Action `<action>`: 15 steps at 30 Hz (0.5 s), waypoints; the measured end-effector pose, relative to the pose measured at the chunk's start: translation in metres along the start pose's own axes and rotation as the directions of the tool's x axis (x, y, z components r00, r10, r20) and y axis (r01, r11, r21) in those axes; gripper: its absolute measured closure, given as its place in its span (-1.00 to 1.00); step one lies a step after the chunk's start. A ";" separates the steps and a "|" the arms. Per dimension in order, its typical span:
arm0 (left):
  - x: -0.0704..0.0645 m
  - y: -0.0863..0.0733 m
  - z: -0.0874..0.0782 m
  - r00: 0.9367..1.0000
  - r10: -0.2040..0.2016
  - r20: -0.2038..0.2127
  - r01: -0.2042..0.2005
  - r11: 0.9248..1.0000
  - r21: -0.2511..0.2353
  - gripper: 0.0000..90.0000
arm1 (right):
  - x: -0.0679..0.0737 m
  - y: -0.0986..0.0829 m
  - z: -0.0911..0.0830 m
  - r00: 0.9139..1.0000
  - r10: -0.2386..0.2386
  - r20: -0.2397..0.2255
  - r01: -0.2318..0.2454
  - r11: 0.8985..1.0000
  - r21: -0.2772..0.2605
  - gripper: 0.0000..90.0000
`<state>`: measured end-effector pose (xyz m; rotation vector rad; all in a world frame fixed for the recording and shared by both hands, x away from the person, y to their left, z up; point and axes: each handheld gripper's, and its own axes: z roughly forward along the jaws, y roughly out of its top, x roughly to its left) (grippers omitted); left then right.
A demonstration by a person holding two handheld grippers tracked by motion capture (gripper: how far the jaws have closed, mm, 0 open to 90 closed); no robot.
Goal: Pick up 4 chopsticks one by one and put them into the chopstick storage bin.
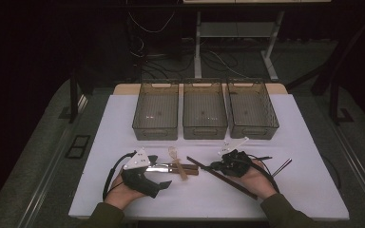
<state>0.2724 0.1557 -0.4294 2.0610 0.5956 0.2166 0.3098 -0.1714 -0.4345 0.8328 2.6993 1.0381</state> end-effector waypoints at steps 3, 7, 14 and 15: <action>0.000 0.000 0.000 1.000 -0.001 -0.001 0.001 1.000 0.000 -1.00 | -0.002 0.001 0.002 1.000 0.002 0.002 -0.002 1.000 0.000 1.00; 0.000 0.000 0.000 1.000 0.000 0.000 0.000 1.000 0.000 -1.00 | -0.004 0.003 0.003 1.000 0.001 0.005 -0.001 1.000 -0.002 1.00; 0.000 0.000 0.000 1.000 0.000 0.000 0.000 1.000 -0.001 -1.00 | -0.006 0.004 0.006 1.000 0.007 0.009 -0.007 1.000 0.004 1.00; 0.000 0.000 0.000 1.000 0.000 0.001 0.000 1.000 -0.001 -1.00 | -0.007 0.005 0.006 1.000 0.006 0.010 -0.007 1.000 0.003 1.00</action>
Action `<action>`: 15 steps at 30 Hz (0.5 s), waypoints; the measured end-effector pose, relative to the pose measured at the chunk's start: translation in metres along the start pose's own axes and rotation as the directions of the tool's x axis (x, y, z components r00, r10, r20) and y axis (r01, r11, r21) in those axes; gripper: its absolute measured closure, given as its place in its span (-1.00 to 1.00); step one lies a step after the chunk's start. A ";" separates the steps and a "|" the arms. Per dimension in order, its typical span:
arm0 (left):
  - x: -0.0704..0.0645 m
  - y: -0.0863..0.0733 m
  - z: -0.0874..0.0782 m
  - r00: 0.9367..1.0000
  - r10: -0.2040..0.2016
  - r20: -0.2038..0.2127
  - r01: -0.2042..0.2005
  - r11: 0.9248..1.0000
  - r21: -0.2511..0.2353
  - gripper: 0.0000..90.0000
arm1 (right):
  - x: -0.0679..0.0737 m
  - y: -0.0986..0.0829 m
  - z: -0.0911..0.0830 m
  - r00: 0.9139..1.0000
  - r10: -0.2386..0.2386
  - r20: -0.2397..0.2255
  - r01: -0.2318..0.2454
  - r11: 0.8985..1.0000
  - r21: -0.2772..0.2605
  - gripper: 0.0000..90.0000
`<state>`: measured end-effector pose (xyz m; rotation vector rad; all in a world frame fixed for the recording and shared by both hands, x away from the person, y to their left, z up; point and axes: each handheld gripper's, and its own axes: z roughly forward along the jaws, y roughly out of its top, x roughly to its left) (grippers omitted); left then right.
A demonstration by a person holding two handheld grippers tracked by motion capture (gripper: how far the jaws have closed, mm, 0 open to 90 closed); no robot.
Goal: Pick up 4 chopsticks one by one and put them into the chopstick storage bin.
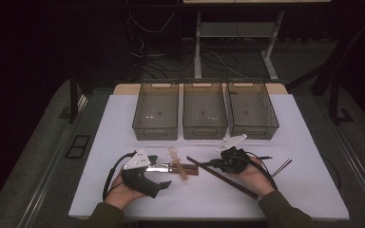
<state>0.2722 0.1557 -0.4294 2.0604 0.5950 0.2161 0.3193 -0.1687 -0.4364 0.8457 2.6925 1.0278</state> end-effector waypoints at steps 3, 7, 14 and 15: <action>0.000 0.000 0.000 1.000 0.000 0.000 0.000 1.000 -0.001 -1.00 | -0.001 0.001 0.001 1.000 0.004 0.004 -0.004 1.000 0.001 1.00; 0.000 0.000 0.000 1.000 0.001 0.001 -0.001 1.000 0.003 -1.00 | -0.002 0.001 0.003 1.000 0.009 0.009 -0.009 1.000 0.006 1.00; -0.001 0.000 0.001 1.000 0.004 -0.001 -0.004 1.000 0.005 -1.00 | -0.005 0.004 0.006 1.000 0.010 0.023 -0.011 1.000 0.015 1.00; 0.000 0.000 0.001 1.000 0.007 -0.001 -0.007 1.000 0.008 -1.00 | -0.006 0.004 0.007 1.000 0.011 0.022 -0.012 1.000 0.017 1.00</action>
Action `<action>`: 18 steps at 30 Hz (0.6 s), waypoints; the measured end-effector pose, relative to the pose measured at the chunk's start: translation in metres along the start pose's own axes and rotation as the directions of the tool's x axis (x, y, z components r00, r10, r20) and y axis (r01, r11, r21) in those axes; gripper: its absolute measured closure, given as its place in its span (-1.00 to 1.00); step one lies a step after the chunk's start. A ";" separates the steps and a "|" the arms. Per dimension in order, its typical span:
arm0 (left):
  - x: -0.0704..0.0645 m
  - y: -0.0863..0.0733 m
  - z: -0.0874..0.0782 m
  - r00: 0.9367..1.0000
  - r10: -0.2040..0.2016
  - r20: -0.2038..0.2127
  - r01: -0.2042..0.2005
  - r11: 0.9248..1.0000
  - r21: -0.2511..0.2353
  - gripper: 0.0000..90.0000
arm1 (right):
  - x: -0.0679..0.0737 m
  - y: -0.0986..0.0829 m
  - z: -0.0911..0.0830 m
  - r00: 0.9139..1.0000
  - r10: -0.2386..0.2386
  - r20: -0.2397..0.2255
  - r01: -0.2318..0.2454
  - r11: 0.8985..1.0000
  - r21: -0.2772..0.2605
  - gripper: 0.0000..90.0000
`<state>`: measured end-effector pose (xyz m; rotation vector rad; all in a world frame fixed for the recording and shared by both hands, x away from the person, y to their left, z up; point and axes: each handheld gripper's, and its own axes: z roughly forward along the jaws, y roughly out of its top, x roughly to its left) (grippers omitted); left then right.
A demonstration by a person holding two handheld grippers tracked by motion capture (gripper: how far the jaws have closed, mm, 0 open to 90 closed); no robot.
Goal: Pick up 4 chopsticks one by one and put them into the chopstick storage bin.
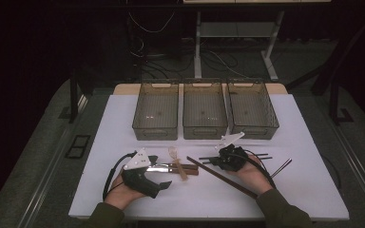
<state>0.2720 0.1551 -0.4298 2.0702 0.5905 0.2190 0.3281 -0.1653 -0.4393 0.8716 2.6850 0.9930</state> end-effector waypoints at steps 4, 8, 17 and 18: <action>0.000 0.000 0.000 1.000 0.000 0.000 0.000 1.000 0.002 -1.00 | -0.002 0.000 0.003 1.000 0.002 0.004 -0.002 1.000 0.003 1.00; 0.000 0.000 0.000 1.000 -0.002 0.000 0.002 1.000 0.002 -1.00 | -0.005 0.001 0.005 1.000 0.014 0.004 -0.014 1.000 0.004 1.00; 0.000 0.000 0.000 1.000 0.001 0.000 -0.001 1.000 0.003 -1.00 | -0.010 0.008 0.010 1.000 0.014 0.012 -0.014 1.000 0.001 1.00; 0.000 0.000 0.000 1.000 -0.002 -0.001 0.002 1.000 0.001 -1.00 | -0.010 0.009 0.011 1.000 0.013 0.011 -0.013 1.000 0.000 1.00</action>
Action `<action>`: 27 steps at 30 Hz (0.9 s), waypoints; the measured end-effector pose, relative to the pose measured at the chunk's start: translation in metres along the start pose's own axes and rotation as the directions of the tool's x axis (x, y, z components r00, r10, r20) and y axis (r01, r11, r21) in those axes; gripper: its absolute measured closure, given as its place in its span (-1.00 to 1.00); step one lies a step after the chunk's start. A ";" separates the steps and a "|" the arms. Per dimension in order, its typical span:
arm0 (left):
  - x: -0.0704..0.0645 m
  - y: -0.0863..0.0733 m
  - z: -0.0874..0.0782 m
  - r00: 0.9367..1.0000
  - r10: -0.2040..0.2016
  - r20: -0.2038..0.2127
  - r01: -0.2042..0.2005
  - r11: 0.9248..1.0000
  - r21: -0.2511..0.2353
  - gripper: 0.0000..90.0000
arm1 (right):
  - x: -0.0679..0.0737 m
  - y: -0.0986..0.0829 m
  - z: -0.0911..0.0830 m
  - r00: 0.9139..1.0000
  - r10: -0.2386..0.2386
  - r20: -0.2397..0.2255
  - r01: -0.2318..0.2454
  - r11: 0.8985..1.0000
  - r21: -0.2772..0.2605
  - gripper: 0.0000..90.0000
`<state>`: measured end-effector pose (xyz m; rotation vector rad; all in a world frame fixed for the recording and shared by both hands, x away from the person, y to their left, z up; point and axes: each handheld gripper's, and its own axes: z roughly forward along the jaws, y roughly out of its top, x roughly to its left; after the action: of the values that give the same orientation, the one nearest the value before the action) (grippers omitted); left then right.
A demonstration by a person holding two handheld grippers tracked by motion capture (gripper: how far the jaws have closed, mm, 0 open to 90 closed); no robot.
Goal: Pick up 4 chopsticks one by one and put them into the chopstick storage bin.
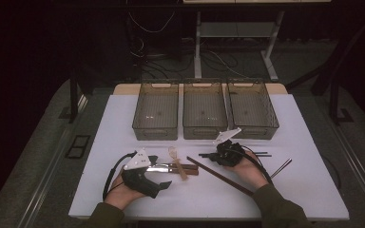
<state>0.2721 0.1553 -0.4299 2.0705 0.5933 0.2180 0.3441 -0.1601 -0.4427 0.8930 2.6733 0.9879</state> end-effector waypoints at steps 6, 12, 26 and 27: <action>0.000 0.000 0.000 1.000 -0.001 -0.001 0.001 1.000 0.002 -1.00 | -0.005 0.004 0.003 1.000 0.009 0.010 -0.009 1.000 0.000 1.00; 0.000 0.000 0.000 1.000 0.000 -0.001 0.000 1.000 0.005 -1.00 | -0.011 0.008 0.006 1.000 0.022 0.022 -0.022 1.000 0.000 1.00; 0.000 0.000 0.001 1.000 0.000 0.000 0.000 1.000 0.002 -1.00 | -0.021 0.020 0.013 0.998 0.037 0.049 -0.038 0.999 0.010 1.00; 0.000 0.000 0.001 1.000 -0.001 0.000 0.001 1.000 -0.003 -1.00 | -0.022 0.020 0.014 0.998 0.036 0.050 -0.036 0.999 0.009 1.00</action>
<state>0.2724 0.1546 -0.4303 2.0671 0.5938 0.2186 0.3762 -0.1536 -0.4416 0.9582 2.6319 0.9480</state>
